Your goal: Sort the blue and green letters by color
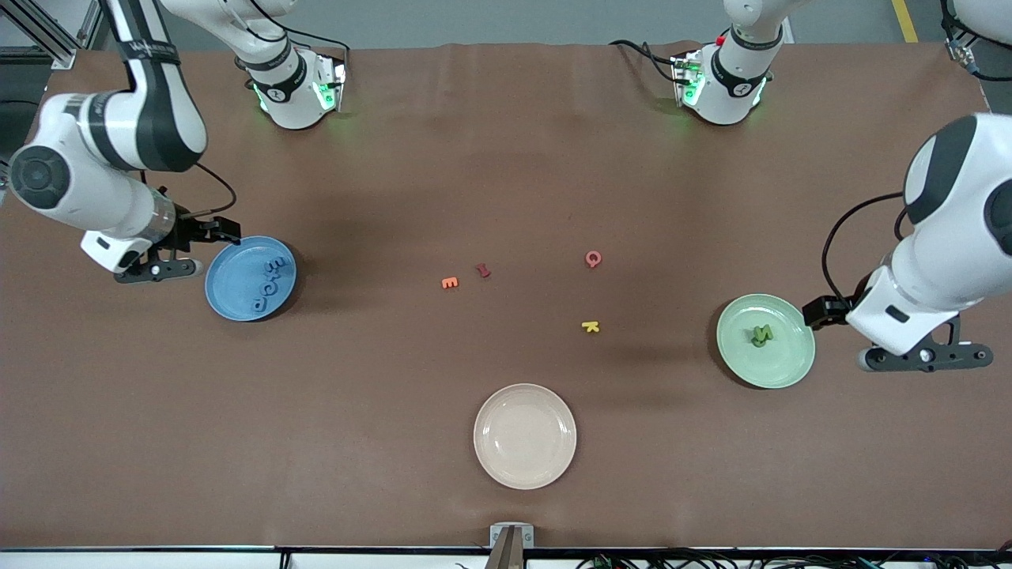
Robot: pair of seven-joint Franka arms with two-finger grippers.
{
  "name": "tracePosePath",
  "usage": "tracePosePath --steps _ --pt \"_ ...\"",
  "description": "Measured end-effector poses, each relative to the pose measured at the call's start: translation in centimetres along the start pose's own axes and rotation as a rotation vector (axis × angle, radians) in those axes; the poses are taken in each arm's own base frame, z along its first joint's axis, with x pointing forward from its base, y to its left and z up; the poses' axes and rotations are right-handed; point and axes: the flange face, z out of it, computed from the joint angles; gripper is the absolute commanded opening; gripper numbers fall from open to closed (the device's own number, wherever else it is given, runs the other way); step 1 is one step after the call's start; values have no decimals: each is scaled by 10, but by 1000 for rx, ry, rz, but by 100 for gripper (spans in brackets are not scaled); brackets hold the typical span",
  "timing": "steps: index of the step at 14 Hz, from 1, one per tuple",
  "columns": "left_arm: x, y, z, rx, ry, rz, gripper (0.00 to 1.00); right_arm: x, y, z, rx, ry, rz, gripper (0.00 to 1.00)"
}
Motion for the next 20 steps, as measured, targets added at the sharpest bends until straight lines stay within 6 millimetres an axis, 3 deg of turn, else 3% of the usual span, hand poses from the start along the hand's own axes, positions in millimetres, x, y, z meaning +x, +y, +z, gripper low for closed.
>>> tracePosePath --steps 4,6,9,11,15,20 --pt "-31 12 -62 -80 5 -56 100 -2 -3 -86 13 11 48 100" --pt "-49 -5 -90 -115 2 -47 100 -4 -3 -116 11 34 46 100" --pt "-73 -40 -101 -173 -30 -53 100 -4 7 -150 5 87 17 100" --pt "-89 -44 -100 -177 -43 -57 100 3 20 -161 3 105 22 100" --pt "-120 -38 -120 -173 -20 -40 100 36 40 -149 9 59 42 100" --pt "-127 -33 -121 -171 -22 -29 100 40 50 -153 13 58 57 100"
